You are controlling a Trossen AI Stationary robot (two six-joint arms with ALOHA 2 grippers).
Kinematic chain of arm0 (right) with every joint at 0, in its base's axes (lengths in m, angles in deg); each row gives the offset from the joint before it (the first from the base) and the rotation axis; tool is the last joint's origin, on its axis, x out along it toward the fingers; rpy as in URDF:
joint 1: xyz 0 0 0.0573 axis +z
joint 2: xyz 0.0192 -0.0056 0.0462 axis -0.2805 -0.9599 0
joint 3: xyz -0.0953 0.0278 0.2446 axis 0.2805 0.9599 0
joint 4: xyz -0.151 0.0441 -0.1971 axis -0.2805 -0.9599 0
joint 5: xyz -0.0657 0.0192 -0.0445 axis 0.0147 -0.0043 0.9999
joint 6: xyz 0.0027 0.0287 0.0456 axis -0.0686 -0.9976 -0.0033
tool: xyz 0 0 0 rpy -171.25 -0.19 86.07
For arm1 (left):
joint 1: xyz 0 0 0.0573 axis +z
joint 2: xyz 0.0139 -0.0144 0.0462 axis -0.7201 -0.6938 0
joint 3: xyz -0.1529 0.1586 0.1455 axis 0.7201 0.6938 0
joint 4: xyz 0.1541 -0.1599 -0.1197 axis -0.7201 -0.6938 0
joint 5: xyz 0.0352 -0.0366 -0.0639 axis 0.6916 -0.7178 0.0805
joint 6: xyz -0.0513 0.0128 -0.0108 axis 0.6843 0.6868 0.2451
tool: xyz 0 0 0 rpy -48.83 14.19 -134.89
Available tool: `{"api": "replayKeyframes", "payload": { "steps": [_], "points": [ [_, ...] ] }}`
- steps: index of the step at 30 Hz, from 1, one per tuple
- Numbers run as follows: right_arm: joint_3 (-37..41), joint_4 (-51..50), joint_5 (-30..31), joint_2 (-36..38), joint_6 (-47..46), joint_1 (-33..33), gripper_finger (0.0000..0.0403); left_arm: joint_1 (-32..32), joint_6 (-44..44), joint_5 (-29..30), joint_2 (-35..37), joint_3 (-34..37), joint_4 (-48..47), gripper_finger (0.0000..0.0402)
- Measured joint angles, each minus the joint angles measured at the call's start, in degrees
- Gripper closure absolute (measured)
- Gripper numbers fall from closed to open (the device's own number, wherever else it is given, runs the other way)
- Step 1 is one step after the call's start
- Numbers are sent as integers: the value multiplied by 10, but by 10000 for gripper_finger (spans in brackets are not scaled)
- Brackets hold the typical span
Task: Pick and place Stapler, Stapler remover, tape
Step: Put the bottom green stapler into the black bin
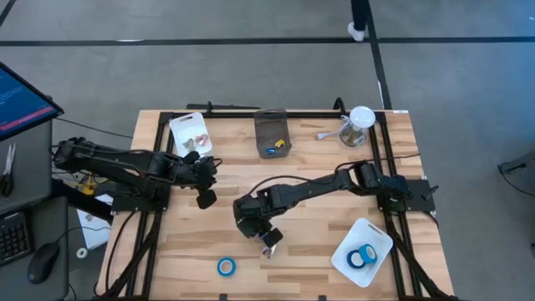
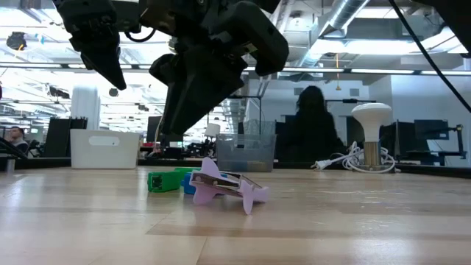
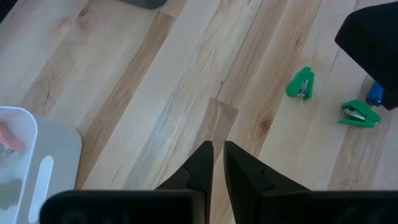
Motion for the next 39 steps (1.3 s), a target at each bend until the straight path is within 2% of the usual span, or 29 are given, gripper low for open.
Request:
{"api": "replayKeyframes", "payload": {
  "steps": [4, 11, 15, 18, 21, 30, 39],
  "points": [
    [0, 10, 0, 0, 0, -1, 287, 0, 0, 0, 0, 0, 0, 371],
    [-1, 29, -5, -8, -1, -1, 231, 0, 1, 0, 0, 0, 0, 371],
    [1, 28, -11, -35, -5, -3, 223, 0, 0, 0, 0, 0, 0, 371],
    [1, 7, -7, -41, -5, -3, 229, 0, 0, 0, 0, 0, -1, 371],
    [-1, 26, -6, -45, -5, -3, 241, 0, 0, 0, 0, 0, -5, 371],
    [-3, 23, -8, -52, -15, -7, 298, 0, 0, 0, 0, 0, -5, 371],
    [-3, 24, -9, -54, -16, -10, 313, 0, -1, 0, 0, 0, -5, 371]
  ]
}}
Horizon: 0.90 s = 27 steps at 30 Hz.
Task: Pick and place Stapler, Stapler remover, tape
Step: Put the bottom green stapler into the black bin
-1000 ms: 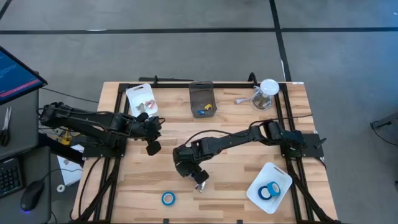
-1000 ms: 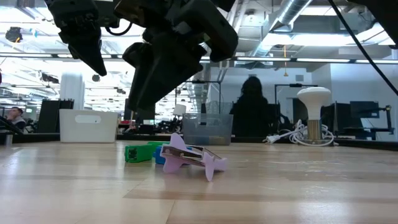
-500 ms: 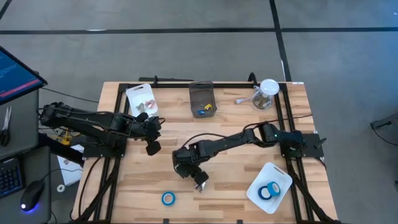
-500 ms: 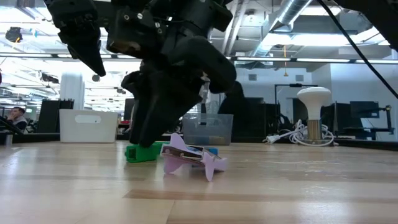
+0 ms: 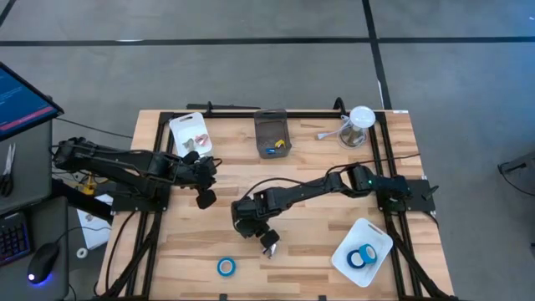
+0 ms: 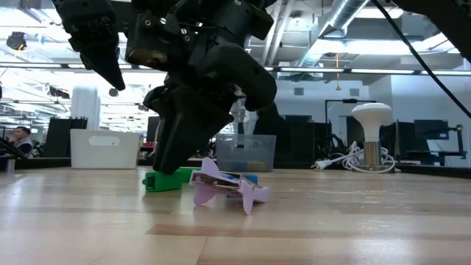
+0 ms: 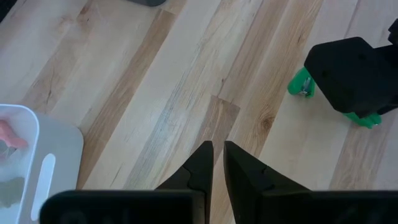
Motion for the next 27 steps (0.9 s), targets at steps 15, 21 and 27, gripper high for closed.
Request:
{"api": "replayKeyframes", "payload": {
  "steps": [15, 21, 27],
  "points": [
    [-50, -45, 12, -4, 16, -1, 314, 0, 0, 0, 0, 0, -4, 371],
    [-50, -54, 10, -3, 22, 3, 278, 0, 0, 0, 0, 0, -5, 371],
    [-51, -48, 8, -4, 31, 5, 231, 0, 0, 0, 0, 0, -5, 371]
  ]
}}
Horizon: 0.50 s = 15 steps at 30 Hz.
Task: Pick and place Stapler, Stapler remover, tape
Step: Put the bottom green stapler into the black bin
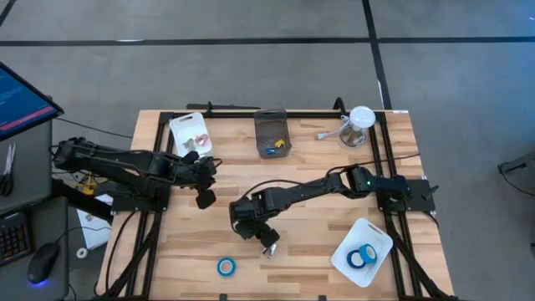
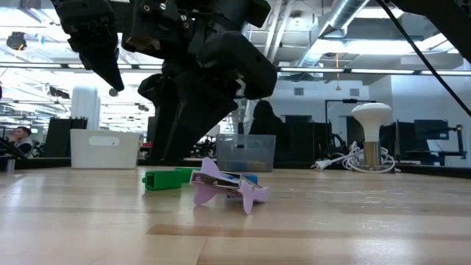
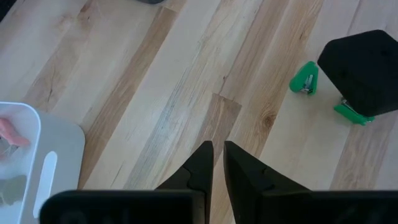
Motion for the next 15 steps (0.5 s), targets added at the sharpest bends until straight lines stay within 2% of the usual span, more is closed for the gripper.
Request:
{"api": "replayKeyframes", "payload": {
  "steps": [5, 15],
  "points": [
    [8, 10, 0, 0, 1, -1, 218, 0, 0, 0, 0, 0, 0, 371],
    [7, 14, -4, -27, -5, -5, 230, 0, 1, 0, 0, 0, 0, 371]
  ]
}}
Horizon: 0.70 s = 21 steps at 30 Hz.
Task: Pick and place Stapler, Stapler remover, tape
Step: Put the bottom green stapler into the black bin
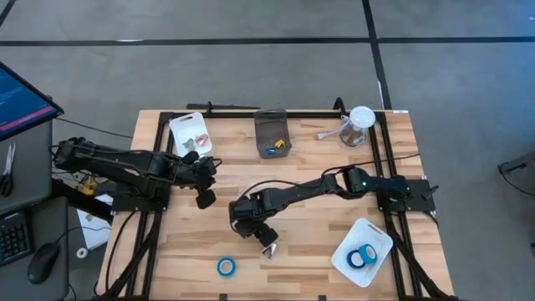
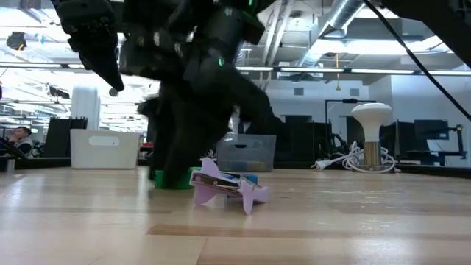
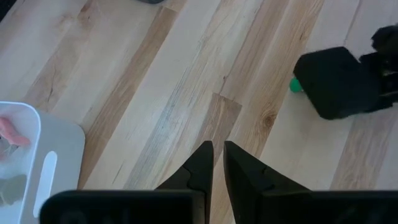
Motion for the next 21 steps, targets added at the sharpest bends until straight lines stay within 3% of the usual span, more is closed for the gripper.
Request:
{"api": "replayKeyframes", "payload": {
  "steps": [9, 21],
  "points": [
    [-1, -14, -1, -7, 0, 0, 237, 0, 0, 1, 0, 0, 0, 371],
    [-15, -17, -2, -9, -11, -13, 310, 0, -4, 1, 0, 0, -4, 371]
  ]
}}
